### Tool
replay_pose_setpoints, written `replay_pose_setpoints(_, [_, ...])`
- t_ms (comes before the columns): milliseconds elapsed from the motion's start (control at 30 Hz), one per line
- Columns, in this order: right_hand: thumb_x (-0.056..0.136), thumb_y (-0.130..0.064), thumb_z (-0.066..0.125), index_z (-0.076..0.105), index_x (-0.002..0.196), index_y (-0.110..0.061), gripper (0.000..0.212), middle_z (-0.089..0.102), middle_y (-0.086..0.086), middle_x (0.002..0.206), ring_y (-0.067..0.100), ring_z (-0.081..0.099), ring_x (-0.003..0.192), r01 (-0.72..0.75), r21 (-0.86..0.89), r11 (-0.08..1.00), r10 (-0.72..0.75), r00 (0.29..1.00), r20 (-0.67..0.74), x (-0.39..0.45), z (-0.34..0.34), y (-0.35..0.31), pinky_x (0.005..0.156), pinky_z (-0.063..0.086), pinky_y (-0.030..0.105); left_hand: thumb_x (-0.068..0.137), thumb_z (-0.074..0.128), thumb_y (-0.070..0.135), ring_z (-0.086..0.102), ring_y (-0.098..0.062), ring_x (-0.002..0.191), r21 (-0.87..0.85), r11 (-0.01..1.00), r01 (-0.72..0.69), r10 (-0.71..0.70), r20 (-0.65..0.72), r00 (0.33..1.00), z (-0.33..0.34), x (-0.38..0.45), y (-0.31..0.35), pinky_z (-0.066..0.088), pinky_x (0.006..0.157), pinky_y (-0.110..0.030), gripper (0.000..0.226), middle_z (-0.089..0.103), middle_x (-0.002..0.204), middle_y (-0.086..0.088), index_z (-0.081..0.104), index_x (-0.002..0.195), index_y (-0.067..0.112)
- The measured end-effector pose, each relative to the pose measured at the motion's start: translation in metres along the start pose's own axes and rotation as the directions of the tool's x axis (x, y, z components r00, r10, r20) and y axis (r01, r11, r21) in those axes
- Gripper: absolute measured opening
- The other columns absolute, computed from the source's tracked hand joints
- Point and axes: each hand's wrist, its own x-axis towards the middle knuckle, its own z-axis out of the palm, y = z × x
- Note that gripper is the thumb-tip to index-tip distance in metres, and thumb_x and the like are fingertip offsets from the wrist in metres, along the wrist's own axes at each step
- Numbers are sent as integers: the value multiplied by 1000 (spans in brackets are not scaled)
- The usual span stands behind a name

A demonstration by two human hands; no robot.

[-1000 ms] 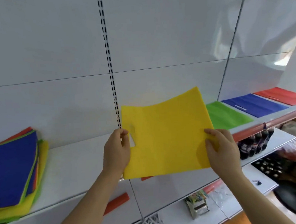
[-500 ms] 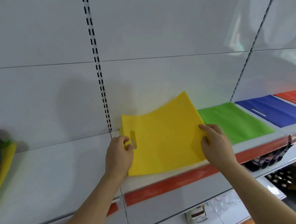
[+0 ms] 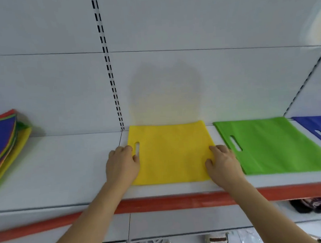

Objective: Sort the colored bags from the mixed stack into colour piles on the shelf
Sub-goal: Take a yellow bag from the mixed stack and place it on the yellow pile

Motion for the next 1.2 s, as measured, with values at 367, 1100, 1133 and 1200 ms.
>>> replay_pose_setpoints(367, [69,-100,44,39,158,-39,108,9,-2,175,28,32,153,285,-140,948,-231,921,314,-8,-28,7,122,36,43,56,48,108,9,-19,161,18,969,-246,209,470,857,-31,-34,-13,20,128,-42,129,-3,175,3,22,163,41])
replay_pose_setpoints(1100, [81,-96,11,31,162,-37,102,12,-1,175,25,-1,163,463,-228,856,-394,872,289,-12,-24,-84,130,14,47,93,32,85,13,-24,160,106,975,-197,178,164,970,-59,-57,-48,19,127,-47,90,20,172,-5,30,161,26])
replay_pose_setpoints(1133, [85,-94,13,30,163,-37,98,12,-1,175,25,-1,163,482,-223,848,-415,863,289,-16,-21,-98,130,14,47,96,32,81,15,-25,159,109,978,-176,164,110,980,-64,-61,-57,19,127,-47,85,24,171,-5,33,160,26])
replay_pose_setpoints(1200, [90,-90,17,29,163,-36,92,13,0,175,25,0,163,518,-223,826,-451,844,290,-22,-14,-128,130,14,47,100,35,72,22,-28,157,132,982,-134,134,6,991,-78,-67,-80,20,126,-47,75,33,168,-7,41,157,23])
